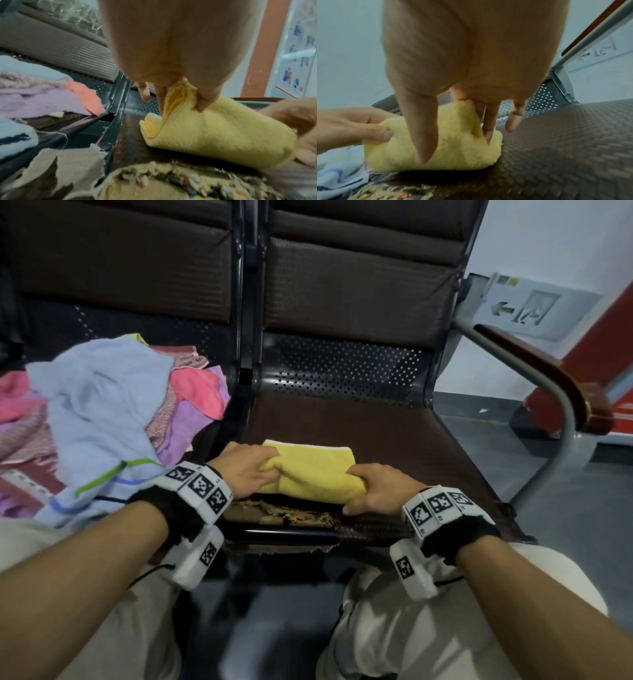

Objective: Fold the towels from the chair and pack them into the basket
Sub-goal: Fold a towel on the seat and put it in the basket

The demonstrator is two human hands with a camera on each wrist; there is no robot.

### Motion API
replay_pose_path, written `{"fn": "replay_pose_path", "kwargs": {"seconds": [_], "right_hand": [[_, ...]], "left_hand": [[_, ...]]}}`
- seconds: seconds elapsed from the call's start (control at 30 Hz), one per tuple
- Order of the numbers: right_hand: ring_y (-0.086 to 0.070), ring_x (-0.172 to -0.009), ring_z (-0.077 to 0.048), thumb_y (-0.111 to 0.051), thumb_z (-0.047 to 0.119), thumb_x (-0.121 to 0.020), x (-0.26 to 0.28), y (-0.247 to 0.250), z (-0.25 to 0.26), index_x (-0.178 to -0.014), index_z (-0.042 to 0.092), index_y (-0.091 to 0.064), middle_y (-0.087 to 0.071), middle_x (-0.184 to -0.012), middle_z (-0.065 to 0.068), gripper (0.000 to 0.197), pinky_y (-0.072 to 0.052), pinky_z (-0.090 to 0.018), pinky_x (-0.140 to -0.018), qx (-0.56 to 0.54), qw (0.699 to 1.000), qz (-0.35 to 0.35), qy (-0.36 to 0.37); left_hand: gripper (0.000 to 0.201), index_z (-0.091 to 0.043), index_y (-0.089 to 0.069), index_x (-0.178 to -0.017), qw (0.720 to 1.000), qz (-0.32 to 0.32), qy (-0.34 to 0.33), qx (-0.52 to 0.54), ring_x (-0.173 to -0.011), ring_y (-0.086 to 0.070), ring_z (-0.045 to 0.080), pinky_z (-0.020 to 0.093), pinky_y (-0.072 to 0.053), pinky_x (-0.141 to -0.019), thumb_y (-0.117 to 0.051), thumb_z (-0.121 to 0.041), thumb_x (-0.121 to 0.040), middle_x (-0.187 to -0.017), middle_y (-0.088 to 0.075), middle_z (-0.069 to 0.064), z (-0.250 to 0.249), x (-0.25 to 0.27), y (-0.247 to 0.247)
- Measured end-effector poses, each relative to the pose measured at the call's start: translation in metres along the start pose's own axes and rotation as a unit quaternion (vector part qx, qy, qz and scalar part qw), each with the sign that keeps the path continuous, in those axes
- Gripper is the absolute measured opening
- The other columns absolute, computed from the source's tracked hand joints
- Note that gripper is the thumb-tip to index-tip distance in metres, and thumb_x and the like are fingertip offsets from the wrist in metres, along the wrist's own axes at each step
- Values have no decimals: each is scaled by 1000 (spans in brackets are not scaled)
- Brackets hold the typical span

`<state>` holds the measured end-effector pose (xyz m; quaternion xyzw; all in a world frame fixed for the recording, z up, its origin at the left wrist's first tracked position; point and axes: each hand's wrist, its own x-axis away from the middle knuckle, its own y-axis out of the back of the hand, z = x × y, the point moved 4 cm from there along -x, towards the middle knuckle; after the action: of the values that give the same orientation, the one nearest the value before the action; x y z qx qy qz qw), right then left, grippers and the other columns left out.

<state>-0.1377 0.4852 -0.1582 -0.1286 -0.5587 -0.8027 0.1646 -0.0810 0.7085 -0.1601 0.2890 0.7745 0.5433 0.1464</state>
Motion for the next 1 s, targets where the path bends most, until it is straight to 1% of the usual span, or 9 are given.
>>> {"fn": "replay_pose_path", "kwargs": {"seconds": [0.17,0.27,0.4,0.47,0.57,0.63,0.83,0.93,1.0], "right_hand": [[-57,-87,-16,-69,38,-83,-18,14,-5,-94,25,-58,-59,-84,7,20,-44,-28,-71,-119,991,-67,-2],[-56,-97,-18,-60,37,-91,-34,22,-5,-107,20,-57,-59,-98,2,23,-44,-32,-81,-161,984,-77,-25],[-58,-101,-22,-55,41,-93,-57,22,-9,-107,14,-59,-60,-99,-1,30,-39,-29,-76,-165,979,-103,-66],[-58,-103,-24,-55,43,-92,-67,19,-11,-112,9,-60,-62,-104,-5,40,-40,-28,-77,-144,979,-113,-94],[-58,-100,-24,-58,48,-89,-79,15,-16,-104,6,-62,-61,-97,-6,45,-41,-28,-75,-115,976,-117,-145],[-60,-102,-25,-60,53,-86,-85,13,-19,-104,5,-63,-62,-98,-6,51,-47,-31,-77,-120,970,-102,-184],[-49,-124,-31,-41,60,-92,-92,5,-15,-142,4,-37,-43,-144,-13,75,-45,-40,-101,-115,964,18,-237],[-45,-129,-30,-40,57,-94,-89,16,-6,-144,4,-34,-40,-146,-12,73,-40,-35,-101,-149,967,16,-207],[-54,-117,-26,-44,57,-92,-81,34,6,-128,7,-49,-54,-128,-9,61,-42,-32,-88,-165,975,-23,-150]], "left_hand": [[9,-21,-54,-85,992,33,29,120,-79,-57,16,26,-39,-67,-54,-26,-93,-82,-59,-2,21,-15,12],[15,-15,-57,-95,981,34,74,177,-60,-60,17,24,-46,-53,-53,-30,-94,-76,-61,3,33,-31,15],[16,-15,-58,-98,974,6,116,195,-41,-55,5,22,-44,-41,-54,-30,-94,-72,-61,1,45,-48,10],[18,-15,-61,-100,974,-13,135,183,-46,-56,5,23,-44,-46,-56,-30,-93,-76,-63,2,50,-56,4],[27,-14,-62,-111,982,-15,151,112,-91,-59,20,25,-41,-75,-56,-32,-92,-106,-60,9,57,-66,-7],[32,-17,-59,-117,986,-5,150,72,-105,-54,23,30,-41,-91,-54,-36,-92,-117,-47,8,62,-70,-13],[35,-13,-57,-121,992,38,113,39,-108,-52,26,34,-39,-93,-47,-35,-96,-111,-51,8,66,-76,-20],[32,-18,-58,-122,993,27,102,50,-112,-53,23,31,-39,-92,-49,-34,-95,-113,-57,3,65,-67,-14],[34,-20,-56,-126,992,2,107,70,-115,-54,20,28,-40,-94,-53,-27,-93,-124,-59,2,62,-60,-1]]}}
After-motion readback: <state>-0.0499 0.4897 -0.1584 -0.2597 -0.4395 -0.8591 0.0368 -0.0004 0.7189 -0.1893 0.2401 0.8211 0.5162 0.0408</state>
